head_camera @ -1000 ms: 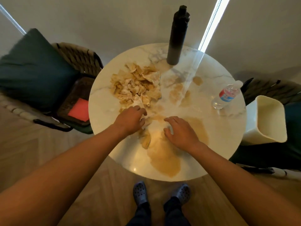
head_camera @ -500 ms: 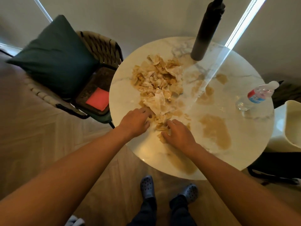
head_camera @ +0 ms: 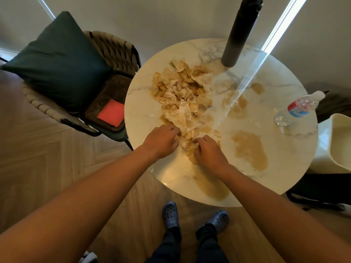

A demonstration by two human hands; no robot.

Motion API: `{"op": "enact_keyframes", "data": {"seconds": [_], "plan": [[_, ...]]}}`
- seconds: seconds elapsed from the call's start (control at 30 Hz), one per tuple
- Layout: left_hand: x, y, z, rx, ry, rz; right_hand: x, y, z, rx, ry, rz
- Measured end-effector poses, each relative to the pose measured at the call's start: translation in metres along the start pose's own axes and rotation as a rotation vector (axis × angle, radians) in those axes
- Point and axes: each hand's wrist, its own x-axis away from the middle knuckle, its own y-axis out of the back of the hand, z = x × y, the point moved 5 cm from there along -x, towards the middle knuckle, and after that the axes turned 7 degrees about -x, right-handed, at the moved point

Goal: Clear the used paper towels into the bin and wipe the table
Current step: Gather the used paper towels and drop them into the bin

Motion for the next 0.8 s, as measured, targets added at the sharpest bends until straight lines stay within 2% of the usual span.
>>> {"op": "enact_keyframes", "data": {"seconds": [0.17, 0.5, 0.6, 0.7, 0.8], "plan": [[-0.009, 0.005, -0.007, -0.026, -0.031, -0.019, 0.005, 0.023, 0.000, 0.008, 0.092, -0.139], [-0.026, 0.011, -0.022, -0.024, -0.045, -0.001, 0.005, 0.062, -0.014, -0.137, 0.021, -0.319], [-0.030, 0.012, -0.022, -0.018, -0.045, 0.003, 0.001, 0.062, -0.019, -0.052, 0.047, -0.271], [-0.032, 0.013, -0.021, -0.022, -0.049, -0.016, -0.001, 0.058, -0.024, 0.011, -0.015, -0.163], [-0.036, 0.014, -0.022, -0.055, -0.060, -0.039, 0.000, 0.059, -0.023, 0.026, -0.032, -0.153]]}}
